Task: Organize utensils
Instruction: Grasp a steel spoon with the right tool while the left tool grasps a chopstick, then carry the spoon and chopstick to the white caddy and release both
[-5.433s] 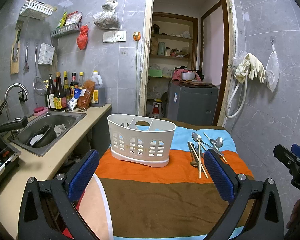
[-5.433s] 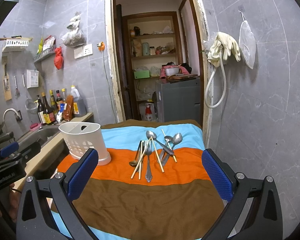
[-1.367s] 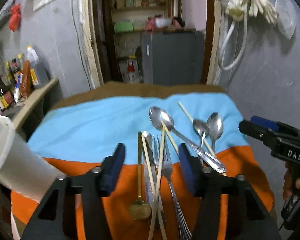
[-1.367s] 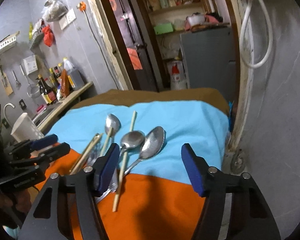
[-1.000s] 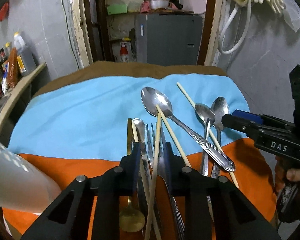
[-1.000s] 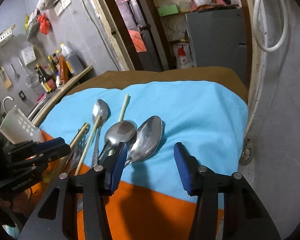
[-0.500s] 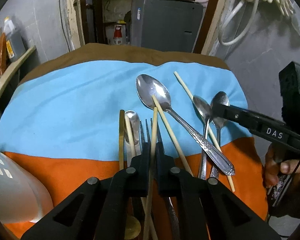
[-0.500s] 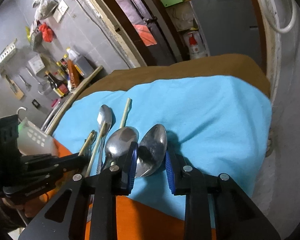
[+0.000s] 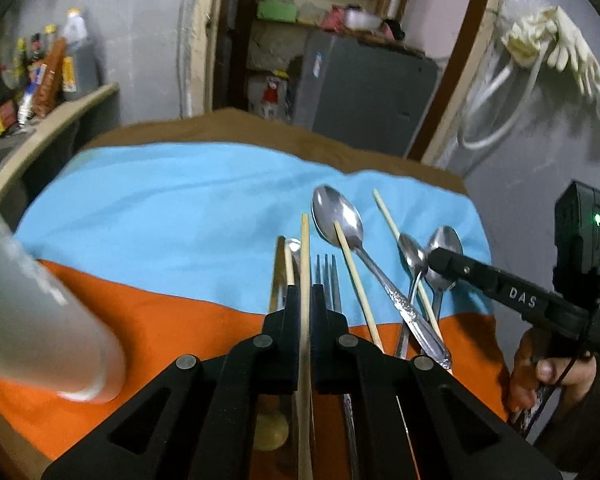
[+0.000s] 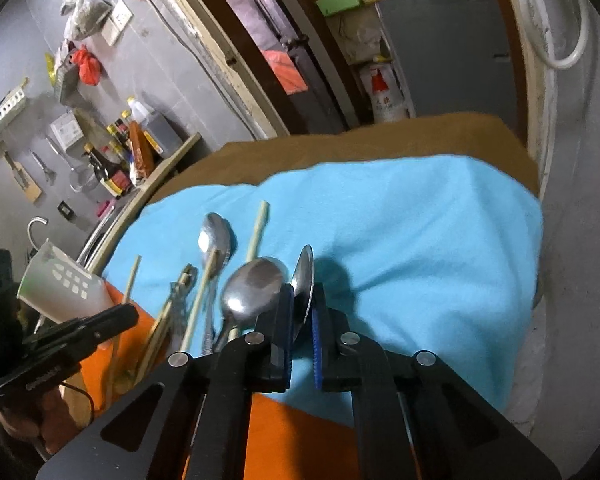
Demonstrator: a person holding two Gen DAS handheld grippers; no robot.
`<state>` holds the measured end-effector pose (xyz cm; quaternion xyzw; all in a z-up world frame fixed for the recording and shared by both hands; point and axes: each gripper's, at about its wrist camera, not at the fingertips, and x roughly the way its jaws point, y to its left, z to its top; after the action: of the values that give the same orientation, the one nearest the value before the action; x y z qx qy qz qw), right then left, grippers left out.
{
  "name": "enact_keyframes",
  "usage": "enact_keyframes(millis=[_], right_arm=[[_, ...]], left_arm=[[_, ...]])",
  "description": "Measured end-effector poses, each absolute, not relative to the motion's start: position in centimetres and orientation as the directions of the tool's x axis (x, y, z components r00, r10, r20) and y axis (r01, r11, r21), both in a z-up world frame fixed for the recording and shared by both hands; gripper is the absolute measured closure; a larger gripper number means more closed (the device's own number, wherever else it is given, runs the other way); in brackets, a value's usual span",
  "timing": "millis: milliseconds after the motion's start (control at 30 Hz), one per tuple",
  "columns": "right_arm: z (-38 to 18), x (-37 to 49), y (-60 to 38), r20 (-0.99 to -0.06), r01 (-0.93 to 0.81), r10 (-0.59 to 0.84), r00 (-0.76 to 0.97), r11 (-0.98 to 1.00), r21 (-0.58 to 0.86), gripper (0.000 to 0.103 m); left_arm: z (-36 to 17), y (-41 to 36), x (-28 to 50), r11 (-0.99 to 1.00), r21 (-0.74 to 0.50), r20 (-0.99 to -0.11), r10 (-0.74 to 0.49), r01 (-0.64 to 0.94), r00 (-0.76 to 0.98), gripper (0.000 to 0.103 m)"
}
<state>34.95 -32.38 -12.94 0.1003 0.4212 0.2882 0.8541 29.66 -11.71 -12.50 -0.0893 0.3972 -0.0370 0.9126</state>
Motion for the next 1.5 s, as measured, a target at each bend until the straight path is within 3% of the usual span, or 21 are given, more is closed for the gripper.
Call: enact_keyframes(millis=[367, 733, 967, 1233, 1500], right_arm=[[-6.9, 26.5, -32.6, -0.522, -0.343, 0.434, 0.734, 0.901, 0.266, 0.101], [-0.8, 20.2, -29.9, -0.388, -0.187, 0.264, 0.883, 0.956, 0.225, 0.102], [3.7, 18.9, -23.7, -0.255, -0.241, 0.301, 0.919, 0.940, 0.242, 0.102], [6.2, 20.3, -13.8, -0.137, -0.385, 0.413, 0.900, 0.903, 0.190, 0.102], [3.5, 21.5, -8.1, -0.155, -0.415, 0.420, 0.894, 0.908, 0.064, 0.102]], left_arm=[[-7.8, -12.0, 24.8, 0.987, -0.159, -0.563, -0.069, -0.026, 0.823, 0.100], [-1.5, -6.9, 21.6, 0.964, -0.249, -0.403, -0.192, 0.095, 0.895, 0.100], [3.3, 0.9, 20.3, 0.954, -0.276, -0.301, -0.200, 0.115, 0.932, 0.100], [6.0, 11.0, 21.8, 0.947, -0.321, -0.188, -0.090, 0.025, 0.978, 0.100], [3.5, 17.1, 25.5, 0.912, -0.410, -0.129, -0.048, -0.009, 0.990, 0.100]])
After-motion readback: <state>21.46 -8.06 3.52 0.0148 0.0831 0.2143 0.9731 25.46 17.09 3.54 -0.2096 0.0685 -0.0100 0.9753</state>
